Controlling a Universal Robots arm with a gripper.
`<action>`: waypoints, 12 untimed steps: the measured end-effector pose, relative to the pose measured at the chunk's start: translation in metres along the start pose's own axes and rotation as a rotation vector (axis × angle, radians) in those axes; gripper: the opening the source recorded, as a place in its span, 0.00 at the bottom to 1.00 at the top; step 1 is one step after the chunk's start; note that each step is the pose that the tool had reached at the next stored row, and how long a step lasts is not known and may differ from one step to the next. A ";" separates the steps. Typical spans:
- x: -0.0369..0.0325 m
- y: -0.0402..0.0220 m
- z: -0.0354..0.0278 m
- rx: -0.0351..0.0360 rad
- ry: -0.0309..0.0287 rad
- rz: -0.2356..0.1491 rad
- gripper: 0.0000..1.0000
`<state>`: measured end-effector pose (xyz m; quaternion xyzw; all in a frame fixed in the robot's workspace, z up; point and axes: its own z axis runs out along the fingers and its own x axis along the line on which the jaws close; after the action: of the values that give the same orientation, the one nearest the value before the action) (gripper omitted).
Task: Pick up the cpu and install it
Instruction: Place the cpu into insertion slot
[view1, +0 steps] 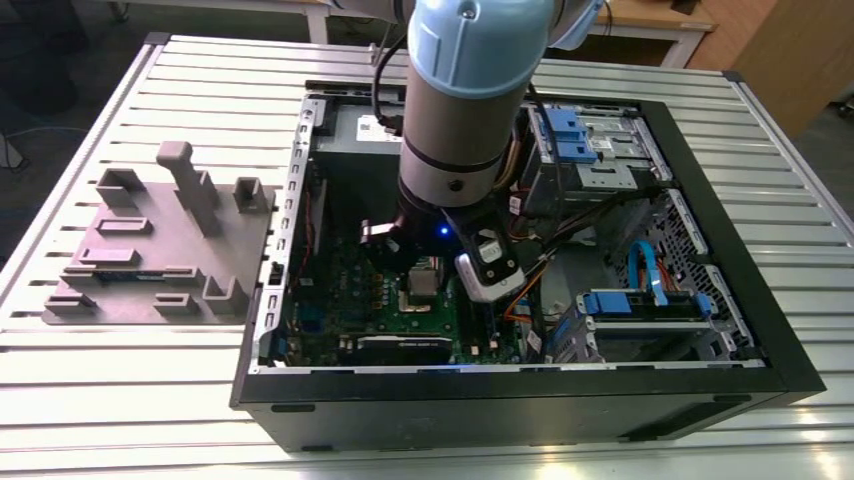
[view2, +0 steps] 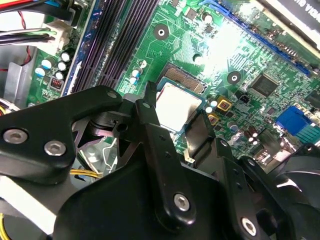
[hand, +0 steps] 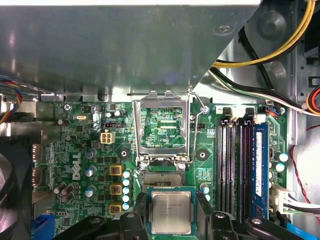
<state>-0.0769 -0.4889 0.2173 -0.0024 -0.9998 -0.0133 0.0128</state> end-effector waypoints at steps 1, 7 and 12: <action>0.0001 0.0000 0.0002 0.0000 0.0000 0.000 0.47; 0.0010 -0.0003 0.0078 0.0000 0.0008 -0.001 0.47; 0.0035 -0.0016 0.0151 0.0000 0.0010 -0.001 0.47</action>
<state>-0.0808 -0.4901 0.2023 -0.0018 -0.9998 -0.0133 0.0133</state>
